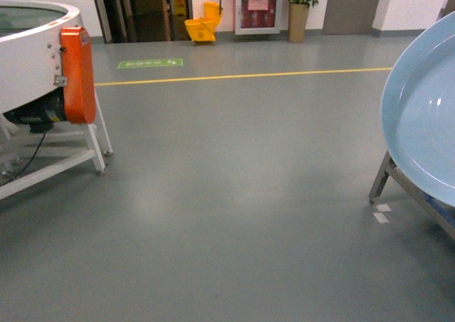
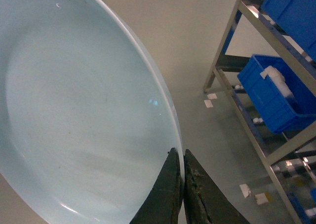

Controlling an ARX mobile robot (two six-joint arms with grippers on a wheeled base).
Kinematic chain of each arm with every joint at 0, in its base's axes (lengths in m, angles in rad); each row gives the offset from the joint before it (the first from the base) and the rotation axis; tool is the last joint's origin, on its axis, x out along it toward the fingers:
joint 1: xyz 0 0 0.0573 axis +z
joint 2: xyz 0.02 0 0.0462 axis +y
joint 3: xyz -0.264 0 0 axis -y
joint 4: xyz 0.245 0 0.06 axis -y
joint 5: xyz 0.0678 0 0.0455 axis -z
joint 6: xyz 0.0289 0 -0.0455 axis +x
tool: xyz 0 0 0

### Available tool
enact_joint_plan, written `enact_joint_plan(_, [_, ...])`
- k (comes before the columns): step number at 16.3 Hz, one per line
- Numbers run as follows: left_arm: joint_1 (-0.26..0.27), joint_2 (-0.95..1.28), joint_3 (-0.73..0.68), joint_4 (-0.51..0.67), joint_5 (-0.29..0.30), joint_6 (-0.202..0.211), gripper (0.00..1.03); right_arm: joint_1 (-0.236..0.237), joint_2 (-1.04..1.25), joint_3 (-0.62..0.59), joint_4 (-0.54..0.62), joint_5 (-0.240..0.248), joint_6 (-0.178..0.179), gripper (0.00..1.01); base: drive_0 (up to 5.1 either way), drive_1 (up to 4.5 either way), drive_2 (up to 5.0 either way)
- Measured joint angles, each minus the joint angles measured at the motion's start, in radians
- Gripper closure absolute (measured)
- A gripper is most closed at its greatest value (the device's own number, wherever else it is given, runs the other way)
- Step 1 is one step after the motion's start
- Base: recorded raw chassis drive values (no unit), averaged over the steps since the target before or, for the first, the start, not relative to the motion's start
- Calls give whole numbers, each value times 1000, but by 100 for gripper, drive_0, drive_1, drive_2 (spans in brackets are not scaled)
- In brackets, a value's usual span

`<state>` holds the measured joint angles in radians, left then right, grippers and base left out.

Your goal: Place blue tray on left shelf second layer neatly

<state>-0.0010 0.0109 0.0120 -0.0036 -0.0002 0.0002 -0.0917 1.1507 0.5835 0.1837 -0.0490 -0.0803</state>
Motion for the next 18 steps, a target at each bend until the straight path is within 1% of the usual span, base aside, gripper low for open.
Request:
enact_joint_plan(1, [0,0,0,0,0,0,5,0,0,0,0,0,0,99,252,-207,-507])
enact_joint_plan(18, [0,0,0,-2,0,0,5,0,0,0,-3,-3,0,99,-153,-153,-153])
